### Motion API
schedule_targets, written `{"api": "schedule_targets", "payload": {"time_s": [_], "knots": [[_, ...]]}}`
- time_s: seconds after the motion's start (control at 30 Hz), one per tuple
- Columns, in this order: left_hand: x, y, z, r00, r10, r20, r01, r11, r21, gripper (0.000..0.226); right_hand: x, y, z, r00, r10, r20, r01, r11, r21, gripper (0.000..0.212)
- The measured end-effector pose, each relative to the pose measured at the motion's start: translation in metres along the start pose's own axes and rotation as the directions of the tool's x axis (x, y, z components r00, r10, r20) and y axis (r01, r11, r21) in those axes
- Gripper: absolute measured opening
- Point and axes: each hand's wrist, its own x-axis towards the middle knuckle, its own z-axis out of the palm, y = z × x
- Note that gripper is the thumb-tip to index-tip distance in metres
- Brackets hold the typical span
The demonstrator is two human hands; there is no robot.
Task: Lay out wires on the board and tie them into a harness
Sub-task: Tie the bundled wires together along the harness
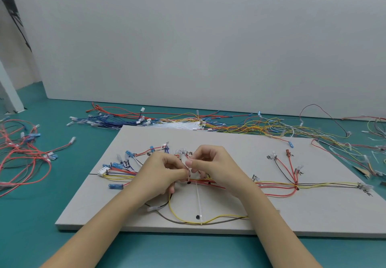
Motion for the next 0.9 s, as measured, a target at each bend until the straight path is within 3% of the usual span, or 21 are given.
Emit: {"api": "schedule_targets", "payload": {"time_s": [0.1, 0.27, 0.57, 0.9], "knots": [[-0.0013, -0.0012, -0.0001, 0.999, 0.031, -0.023, -0.029, 0.998, 0.062, 0.015, 0.0009, -0.0001, 0.0064, 1.000, -0.019, 0.004, 0.019, 1.000, 0.007, 0.015], [-0.0006, -0.0019, 0.0030, 0.994, 0.106, -0.037, -0.096, 0.970, 0.222, 0.014, 0.0027, -0.0036, 0.0009, 0.989, -0.101, -0.112, 0.109, 0.992, 0.065, 0.011], [-0.0007, -0.0007, 0.0003, 0.998, 0.070, -0.004, -0.069, 0.984, 0.162, 0.016, 0.0020, 0.0041, -0.0003, 1.000, 0.015, -0.009, -0.015, 1.000, 0.028, 0.009], [-0.0015, 0.0021, -0.0010, 0.995, 0.094, 0.024, -0.097, 0.970, 0.222, 0.020, 0.0023, 0.0038, 0.0090, 0.997, -0.082, -0.010, 0.082, 0.997, 0.001, 0.016]]}}
